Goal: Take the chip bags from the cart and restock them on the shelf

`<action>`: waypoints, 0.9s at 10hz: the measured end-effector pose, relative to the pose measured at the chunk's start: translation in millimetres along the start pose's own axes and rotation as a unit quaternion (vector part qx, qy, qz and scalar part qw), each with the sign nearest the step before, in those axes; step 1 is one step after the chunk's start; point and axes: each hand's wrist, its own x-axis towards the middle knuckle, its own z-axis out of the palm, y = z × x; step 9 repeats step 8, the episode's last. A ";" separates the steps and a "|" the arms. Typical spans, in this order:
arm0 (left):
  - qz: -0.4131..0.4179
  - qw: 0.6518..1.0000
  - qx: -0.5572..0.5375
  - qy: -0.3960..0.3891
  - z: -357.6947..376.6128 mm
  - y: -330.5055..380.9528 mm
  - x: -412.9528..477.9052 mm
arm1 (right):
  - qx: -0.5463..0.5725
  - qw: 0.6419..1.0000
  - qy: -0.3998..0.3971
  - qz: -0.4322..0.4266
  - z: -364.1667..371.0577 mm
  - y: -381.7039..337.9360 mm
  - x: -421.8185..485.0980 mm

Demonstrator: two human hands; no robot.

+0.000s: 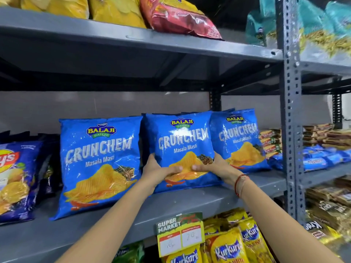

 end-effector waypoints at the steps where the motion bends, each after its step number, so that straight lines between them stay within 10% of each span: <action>1: 0.027 0.999 0.011 0.041 9.2 -1.0 -2.2 | 0.002 0.999 0.021 -0.030 -3.6 -0.7 7.2; 6: 0.013 0.998 0.022 0.065 23.8 2.6 -9.2 | 0.007 1.000 0.007 -0.003 -12.4 8.8 11.8; 9: 0.103 0.987 0.021 0.118 19.7 -0.8 -30.3 | -0.031 0.986 0.165 -0.021 -14.5 -4.4 -18.7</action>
